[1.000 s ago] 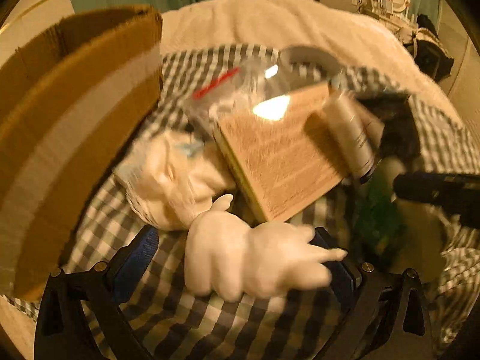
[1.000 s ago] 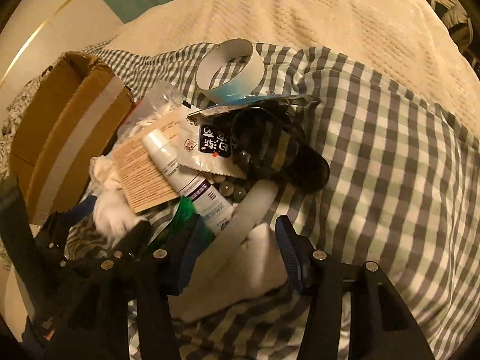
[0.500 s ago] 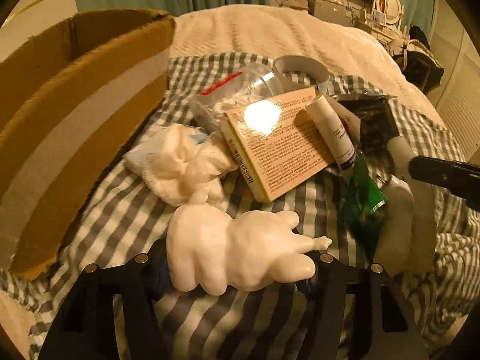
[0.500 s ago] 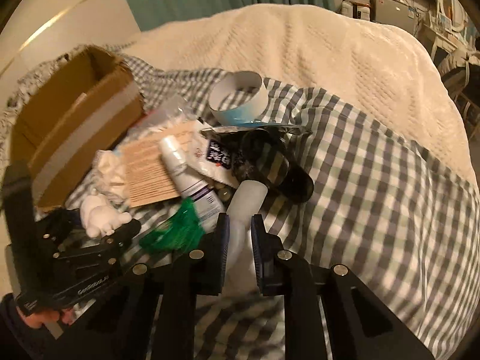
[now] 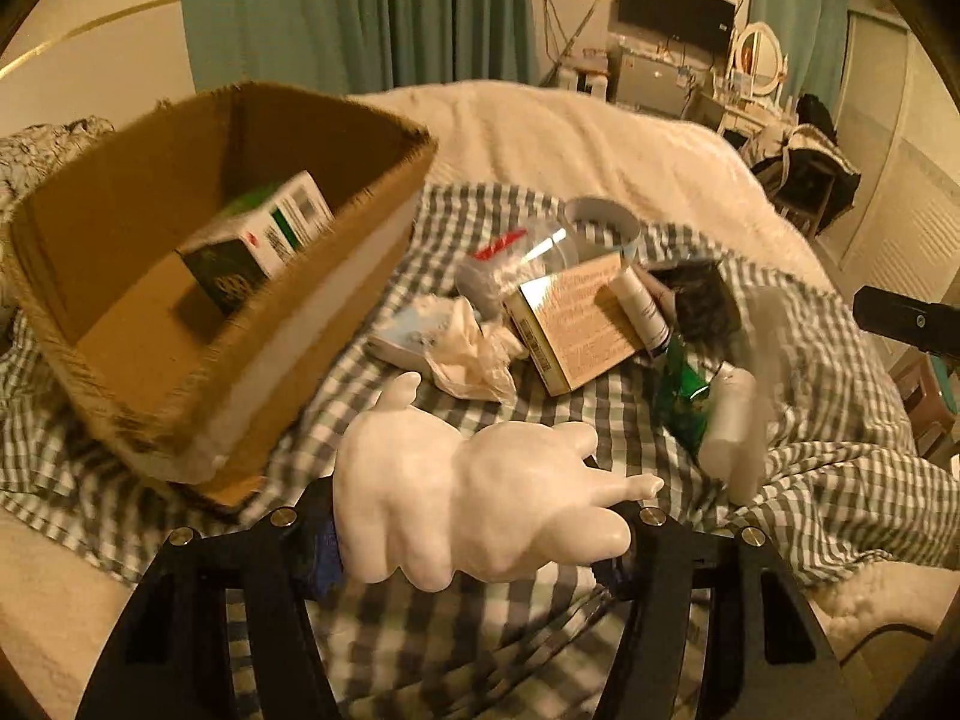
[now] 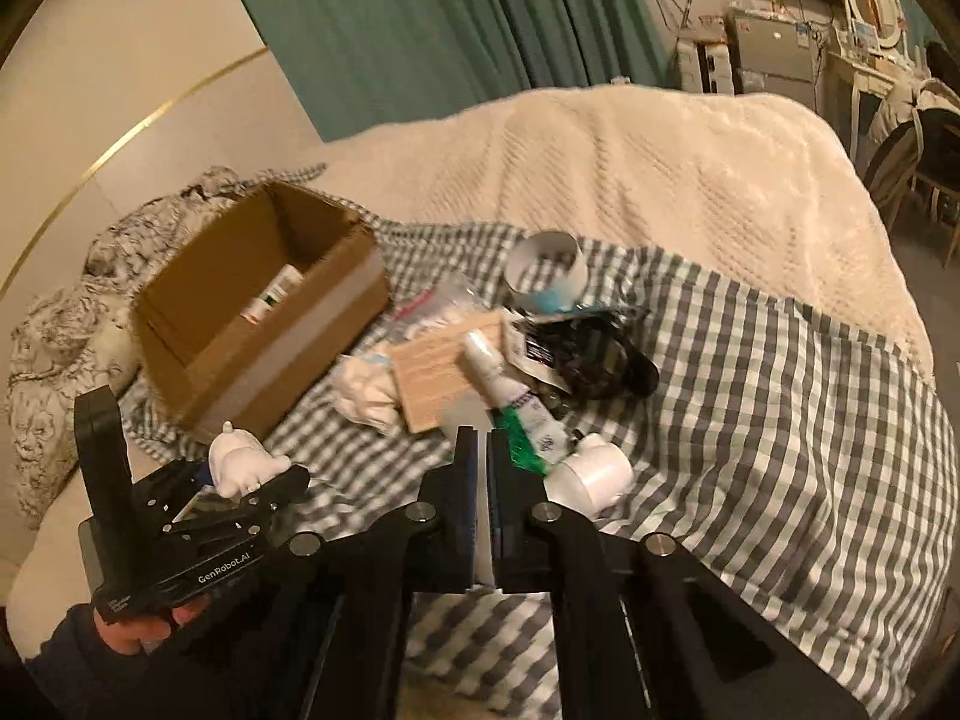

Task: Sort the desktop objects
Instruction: 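Grasp the white tube with the right gripper while the left gripper holds the plush toy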

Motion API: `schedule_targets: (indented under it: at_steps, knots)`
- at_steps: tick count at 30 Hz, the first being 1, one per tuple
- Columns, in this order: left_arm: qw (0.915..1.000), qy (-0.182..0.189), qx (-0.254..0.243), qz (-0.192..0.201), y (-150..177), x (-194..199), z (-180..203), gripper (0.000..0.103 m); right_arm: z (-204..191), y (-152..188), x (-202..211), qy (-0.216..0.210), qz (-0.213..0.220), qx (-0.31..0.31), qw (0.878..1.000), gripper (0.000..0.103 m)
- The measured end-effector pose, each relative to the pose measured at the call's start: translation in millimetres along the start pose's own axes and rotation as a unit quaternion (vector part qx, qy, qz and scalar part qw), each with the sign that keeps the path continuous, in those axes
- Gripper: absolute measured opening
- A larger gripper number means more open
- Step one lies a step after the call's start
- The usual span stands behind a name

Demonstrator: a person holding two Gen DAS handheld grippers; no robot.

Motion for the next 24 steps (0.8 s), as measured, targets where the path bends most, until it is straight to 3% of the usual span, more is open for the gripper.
schedule_targets:
  at_steps: [6,8,10,11,19,24]
  knots:
    - [0.9998,0.009,0.007,0.018,-4,25,-18,0.065,-17,6,1,0.017,-0.016,0.018,1.0,0.004]
    - [0.9997,0.01,0.008,0.018,-1,25,-20,0.065,-19,15,-15,0.022,-0.034,0.022,0.999,0.016]
    - [0.9997,0.01,0.009,0.019,4,23,-22,0.065,-18,23,-30,0.032,-0.043,0.029,0.998,0.034]
    - [0.9997,0.011,0.012,0.02,7,20,-22,0.065,-20,28,-40,0.034,-0.047,0.035,0.998,0.036]
    - [0.9997,0.021,0.012,0.007,25,-8,-26,0.065,-33,61,-108,0.034,-0.124,0.072,0.989,0.036]
    - [0.9992,0.033,0.023,0.001,26,-23,-28,0.065,-15,75,-127,0.038,-0.15,0.051,0.987,0.037]
Point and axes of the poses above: each gripper's, at about its wrist camera, not at the fingertips, and x roughly against the way its jaws point, z to its right, y to its underside, the point moved 9 cm from there along -x, roughly the way its jaws point
